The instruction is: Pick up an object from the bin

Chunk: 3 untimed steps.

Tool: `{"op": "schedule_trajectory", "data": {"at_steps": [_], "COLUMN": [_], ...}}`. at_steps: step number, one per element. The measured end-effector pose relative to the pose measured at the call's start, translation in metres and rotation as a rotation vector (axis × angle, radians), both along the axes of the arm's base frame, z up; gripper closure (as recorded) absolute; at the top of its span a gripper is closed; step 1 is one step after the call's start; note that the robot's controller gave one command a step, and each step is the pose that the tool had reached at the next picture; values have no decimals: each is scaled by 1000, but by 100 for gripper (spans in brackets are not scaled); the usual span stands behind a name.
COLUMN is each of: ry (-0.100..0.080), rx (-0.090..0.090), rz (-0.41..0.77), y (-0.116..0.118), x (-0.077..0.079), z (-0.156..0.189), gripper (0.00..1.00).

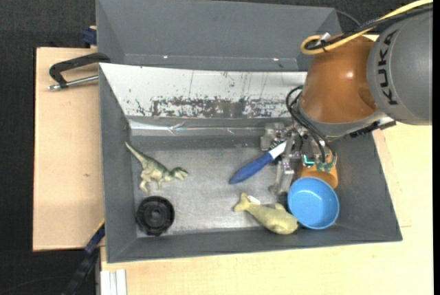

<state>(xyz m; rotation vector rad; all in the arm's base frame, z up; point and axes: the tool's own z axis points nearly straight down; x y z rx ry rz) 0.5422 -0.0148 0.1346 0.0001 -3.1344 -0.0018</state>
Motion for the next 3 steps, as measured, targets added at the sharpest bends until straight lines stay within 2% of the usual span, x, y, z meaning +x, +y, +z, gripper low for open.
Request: {"op": "schedule_trajectory", "data": {"at_steps": [1, 2, 3], "ry": [-3, -10, -23], "rx": [1, 1, -1], "rz": [166, 166, 188], "y": [17, 17, 15], "x": [9, 11, 25], "z": [-66, -64, 53], "gripper": [0, 100, 100]}}
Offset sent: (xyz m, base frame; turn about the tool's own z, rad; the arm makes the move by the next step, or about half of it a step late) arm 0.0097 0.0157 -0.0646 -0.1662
